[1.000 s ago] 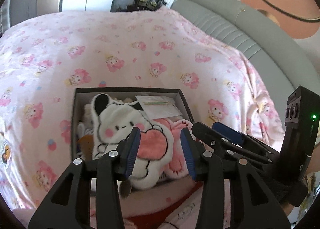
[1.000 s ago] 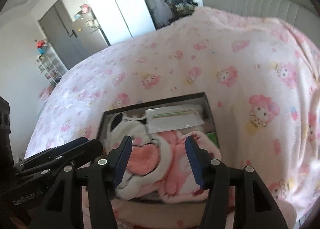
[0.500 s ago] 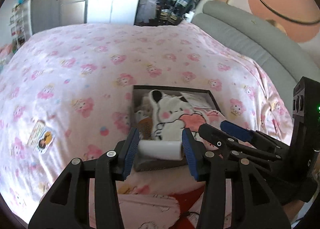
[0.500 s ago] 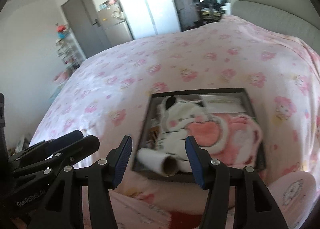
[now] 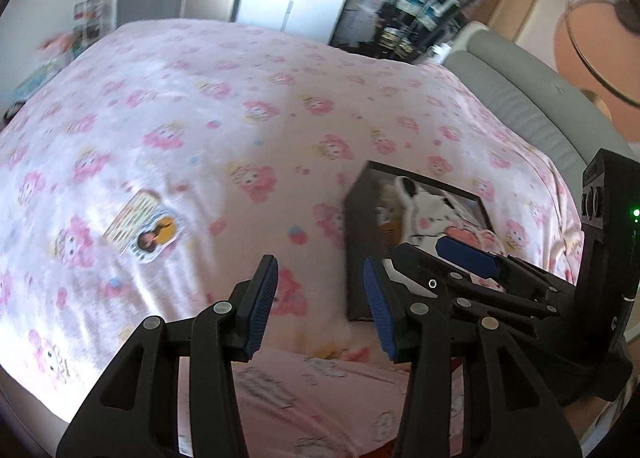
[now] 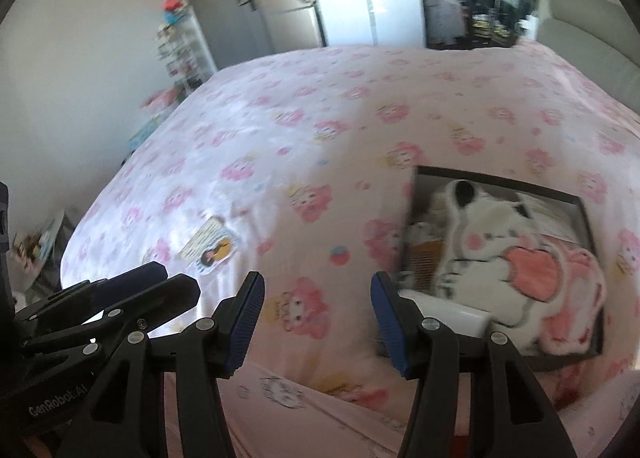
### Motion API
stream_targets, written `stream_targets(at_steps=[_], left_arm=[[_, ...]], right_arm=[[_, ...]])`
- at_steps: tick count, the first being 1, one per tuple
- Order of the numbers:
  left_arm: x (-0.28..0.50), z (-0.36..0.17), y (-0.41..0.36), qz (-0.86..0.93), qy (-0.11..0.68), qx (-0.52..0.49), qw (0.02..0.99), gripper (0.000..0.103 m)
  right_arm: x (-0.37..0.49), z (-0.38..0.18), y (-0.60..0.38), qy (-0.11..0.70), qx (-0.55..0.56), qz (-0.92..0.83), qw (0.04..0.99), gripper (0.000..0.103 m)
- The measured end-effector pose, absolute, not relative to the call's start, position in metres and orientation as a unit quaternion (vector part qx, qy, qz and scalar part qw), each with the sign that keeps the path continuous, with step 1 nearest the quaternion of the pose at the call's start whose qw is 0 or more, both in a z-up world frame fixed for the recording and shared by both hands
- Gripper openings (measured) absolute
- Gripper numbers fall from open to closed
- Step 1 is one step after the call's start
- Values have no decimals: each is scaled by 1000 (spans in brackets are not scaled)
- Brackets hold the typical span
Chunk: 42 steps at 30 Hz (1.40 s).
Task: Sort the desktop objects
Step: 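Move the right gripper from the box to the orange card and sticker, then grasp the orange printed card with the round sticker using the right gripper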
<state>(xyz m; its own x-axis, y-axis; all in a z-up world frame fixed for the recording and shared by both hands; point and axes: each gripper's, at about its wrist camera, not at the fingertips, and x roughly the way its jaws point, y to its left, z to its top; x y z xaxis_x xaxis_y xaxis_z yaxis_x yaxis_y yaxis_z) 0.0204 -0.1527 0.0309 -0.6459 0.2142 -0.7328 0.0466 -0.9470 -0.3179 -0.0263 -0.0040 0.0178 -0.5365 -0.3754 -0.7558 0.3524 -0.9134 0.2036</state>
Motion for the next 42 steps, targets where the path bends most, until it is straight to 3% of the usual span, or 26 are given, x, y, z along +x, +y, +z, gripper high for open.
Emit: stream_targets(at_steps=[15,22,33,34,36,37,39,42], left_arm=[[13,-49,-280,857,-243,-448,-70,46],[-4,-124,-346,812,-351,-458,-87,46],[-45,-192,-383,762,-429,-475,-98,46],[-46,-194,-383,763,-433,-470,-97,45],[-50,-195,-379,766,-436,-464,-89,26],[-52,-195,-378,765,-436,-466,-86,22],[-51,-189,-372,768,-432,-466,-78,21],[-49,-180,-364,766,-413,-489,-69,21]], right_arm=[[-87,-69,-144,55,517,-794,315,51],[-124,-111,-181,113,521,-789,304,51],[-177,-166,-228,71,564,-755,327,51],[-179,-172,-232,73,565,-751,333,52],[-179,-182,-239,72,569,-741,349,51],[-177,-184,-239,68,572,-736,356,51],[-172,-182,-235,61,570,-733,366,35],[-160,-176,-222,54,587,-711,383,31]])
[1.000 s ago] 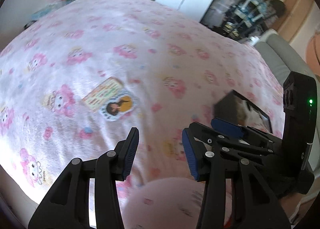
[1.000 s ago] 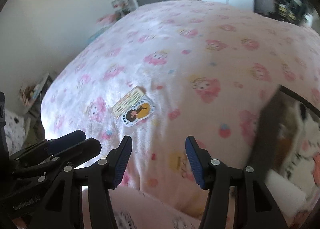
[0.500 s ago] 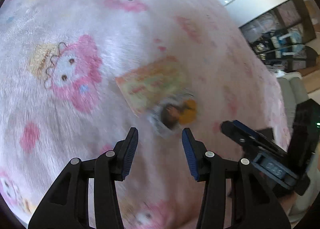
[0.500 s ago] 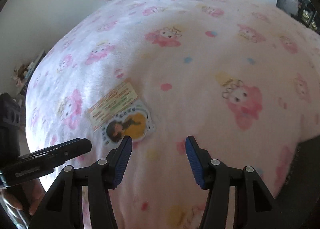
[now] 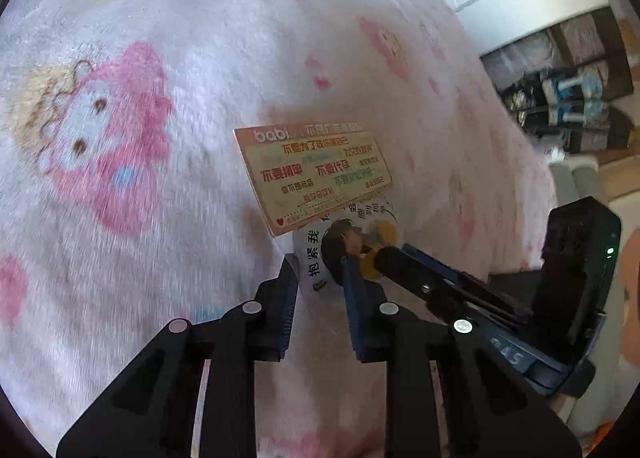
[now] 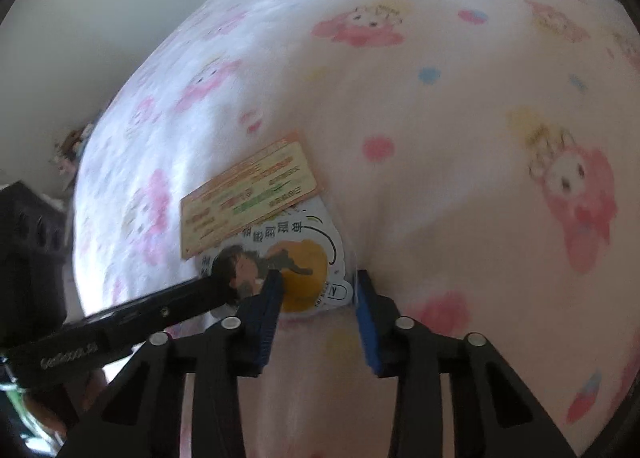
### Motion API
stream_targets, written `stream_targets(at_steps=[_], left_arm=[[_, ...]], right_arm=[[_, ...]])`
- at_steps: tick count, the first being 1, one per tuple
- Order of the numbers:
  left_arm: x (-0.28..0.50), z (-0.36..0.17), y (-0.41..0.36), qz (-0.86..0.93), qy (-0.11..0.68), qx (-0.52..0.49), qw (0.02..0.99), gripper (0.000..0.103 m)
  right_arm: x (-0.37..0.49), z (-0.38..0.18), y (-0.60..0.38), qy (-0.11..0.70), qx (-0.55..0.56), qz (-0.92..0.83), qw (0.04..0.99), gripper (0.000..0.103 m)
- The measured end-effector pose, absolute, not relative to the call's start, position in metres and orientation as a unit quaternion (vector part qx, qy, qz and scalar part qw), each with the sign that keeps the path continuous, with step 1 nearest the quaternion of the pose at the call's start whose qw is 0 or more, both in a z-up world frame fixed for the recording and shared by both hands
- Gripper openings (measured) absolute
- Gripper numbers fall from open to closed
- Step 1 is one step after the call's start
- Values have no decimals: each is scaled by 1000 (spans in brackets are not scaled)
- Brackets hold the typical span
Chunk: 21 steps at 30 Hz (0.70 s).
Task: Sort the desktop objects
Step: 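Grasp the orange printed card with the round sticker using the right gripper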
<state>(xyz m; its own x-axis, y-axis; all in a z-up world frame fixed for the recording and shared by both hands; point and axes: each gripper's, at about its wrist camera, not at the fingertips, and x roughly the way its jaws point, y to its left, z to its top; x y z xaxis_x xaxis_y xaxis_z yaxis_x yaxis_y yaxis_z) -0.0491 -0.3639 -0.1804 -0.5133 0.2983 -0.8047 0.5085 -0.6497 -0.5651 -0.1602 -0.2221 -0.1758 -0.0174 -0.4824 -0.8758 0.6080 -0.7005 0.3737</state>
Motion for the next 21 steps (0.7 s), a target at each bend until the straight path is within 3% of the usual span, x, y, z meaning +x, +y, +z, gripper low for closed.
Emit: stream_targets(at_steps=[3,7,9,16,17,18,21], left_arm=[[-41,-176,-352,-758,391,519,67,22],[-26,-170,-350,-756,391,520,71,39],[-25,-172,-356,-761,387,513,89,42],[-37,-195,-363,-739,414,524,92,39],[-37,-190,-359,-742,411,522,84,30],[-37,-184,-354,-747,407,520,75,28],[-37,-155,-338,-769,371,516,73,23]], right_arm=[[-142,-174,-208,61,614,-680,397,31],[-126,-173,-199,106,630,-660,396,31],[-129,-171,-195,103,620,-675,386,34],[-145,-183,-215,64,612,-679,400,39],[-144,-184,-216,67,615,-677,399,31],[-139,-178,-213,67,607,-682,402,25],[-130,-153,-195,42,596,-690,408,25]])
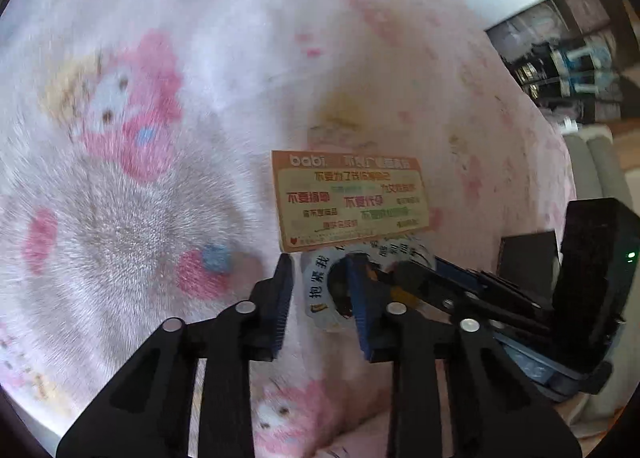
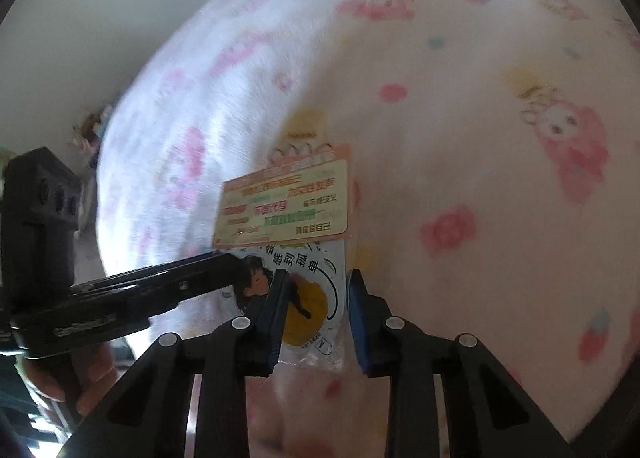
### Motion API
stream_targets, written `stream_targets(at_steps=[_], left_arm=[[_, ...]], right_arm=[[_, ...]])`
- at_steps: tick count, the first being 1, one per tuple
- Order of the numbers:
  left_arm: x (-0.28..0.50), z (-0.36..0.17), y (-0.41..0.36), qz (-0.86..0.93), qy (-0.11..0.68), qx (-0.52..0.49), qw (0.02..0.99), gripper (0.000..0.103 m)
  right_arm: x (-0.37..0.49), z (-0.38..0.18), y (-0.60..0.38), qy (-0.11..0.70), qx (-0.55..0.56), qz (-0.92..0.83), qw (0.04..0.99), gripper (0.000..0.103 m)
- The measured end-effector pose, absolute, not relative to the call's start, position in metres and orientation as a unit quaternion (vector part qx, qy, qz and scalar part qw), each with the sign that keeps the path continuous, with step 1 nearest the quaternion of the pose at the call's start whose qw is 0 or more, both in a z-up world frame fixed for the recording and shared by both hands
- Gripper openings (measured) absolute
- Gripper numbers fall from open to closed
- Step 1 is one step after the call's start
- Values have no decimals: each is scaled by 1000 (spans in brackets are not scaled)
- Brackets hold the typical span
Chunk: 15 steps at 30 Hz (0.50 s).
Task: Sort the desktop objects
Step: 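Grasp the orange printed card with the round sticker using the right gripper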
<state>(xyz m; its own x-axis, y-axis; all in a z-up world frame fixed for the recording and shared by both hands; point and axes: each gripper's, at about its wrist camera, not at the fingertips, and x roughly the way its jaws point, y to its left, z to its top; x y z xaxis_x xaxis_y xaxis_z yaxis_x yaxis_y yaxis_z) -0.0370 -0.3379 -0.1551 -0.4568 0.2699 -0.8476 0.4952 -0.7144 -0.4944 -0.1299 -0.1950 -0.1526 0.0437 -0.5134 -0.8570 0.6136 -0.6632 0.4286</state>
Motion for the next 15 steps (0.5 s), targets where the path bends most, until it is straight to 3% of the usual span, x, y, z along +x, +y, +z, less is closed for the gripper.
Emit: stream_targets(at_steps=[9,15], left_arm=[[-59,-53,-239,-828,286,481,-38,23],[-93,-25,-138,-829,239,488,-133,23]], right_arm=[[-105,-44,-79,-15,518,-778,356,24],[-91,-9,34,-55,485,-824,287,24]])
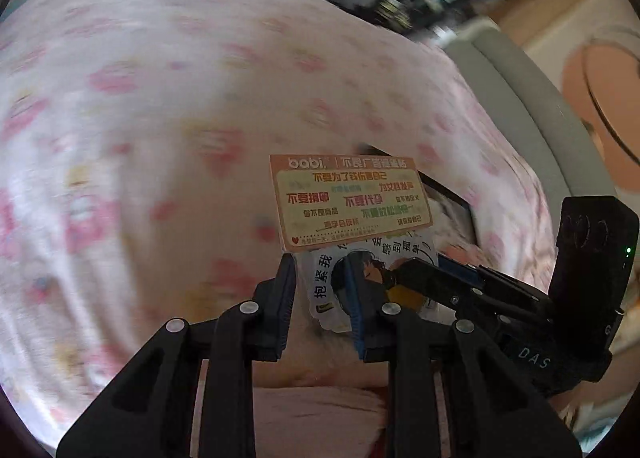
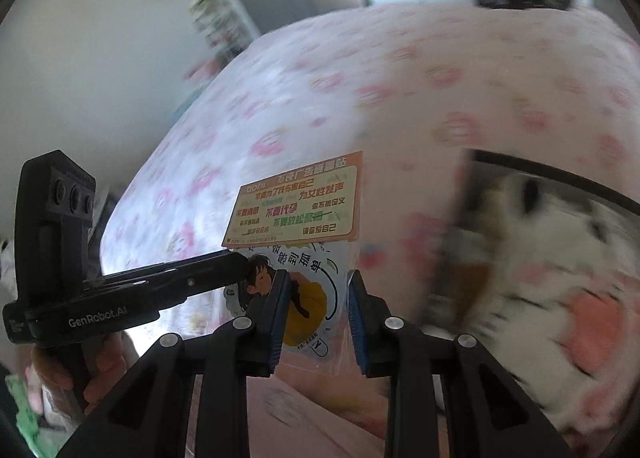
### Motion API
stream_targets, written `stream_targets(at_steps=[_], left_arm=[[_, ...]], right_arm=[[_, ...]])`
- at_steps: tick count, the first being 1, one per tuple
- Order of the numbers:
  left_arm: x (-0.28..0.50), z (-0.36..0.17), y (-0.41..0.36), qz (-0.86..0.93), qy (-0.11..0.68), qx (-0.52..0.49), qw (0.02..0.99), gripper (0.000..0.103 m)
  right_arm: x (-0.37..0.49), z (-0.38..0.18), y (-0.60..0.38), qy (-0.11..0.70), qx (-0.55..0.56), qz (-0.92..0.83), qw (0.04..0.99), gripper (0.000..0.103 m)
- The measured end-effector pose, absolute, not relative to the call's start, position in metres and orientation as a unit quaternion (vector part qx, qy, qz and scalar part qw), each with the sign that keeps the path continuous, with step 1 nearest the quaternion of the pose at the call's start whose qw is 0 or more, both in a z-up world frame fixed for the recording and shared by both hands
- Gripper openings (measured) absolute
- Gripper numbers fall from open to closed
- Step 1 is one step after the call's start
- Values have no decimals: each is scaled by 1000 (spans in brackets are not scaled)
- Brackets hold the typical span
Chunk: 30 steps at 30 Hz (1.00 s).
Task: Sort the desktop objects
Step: 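Grasp the orange printed card with the round sticker using the right gripper, then carry the card and sticker over the box and lower them in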
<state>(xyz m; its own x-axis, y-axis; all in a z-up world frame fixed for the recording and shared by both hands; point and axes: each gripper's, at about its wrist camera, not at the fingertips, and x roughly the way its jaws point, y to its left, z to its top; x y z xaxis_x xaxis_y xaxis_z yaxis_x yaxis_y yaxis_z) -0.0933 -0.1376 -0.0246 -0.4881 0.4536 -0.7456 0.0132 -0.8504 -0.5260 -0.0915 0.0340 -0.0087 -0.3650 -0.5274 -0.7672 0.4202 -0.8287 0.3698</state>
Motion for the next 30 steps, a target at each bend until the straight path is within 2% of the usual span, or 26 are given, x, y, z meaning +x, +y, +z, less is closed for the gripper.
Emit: stream_targets(at_steps=[9,13,14,17,23,30], left_arm=[[-126,-16,-4,815,-176,-512,205,24],[-141,-31,43,805,-152,-530,218,24],[-147,-37,53,802,-145,-539,214,27],[-154,-49,59,797,-119,-564,181,28],[-145,-27,55,828,-121,-514,189,29],[-152,-48,77,810,-107,-541,198,28]], right_arm=[[-82,-6,165,-84,461,-866,176,25],[-85,-22,195,-92,470,-866,145,25],[-87,-29,203,-93,477,-863,140,25],[-91,-44,218,-102,495,-852,134,25],[-84,-25,235,-129,434,-879,149,25],[-102,-58,208,-104,482,-854,166,25]])
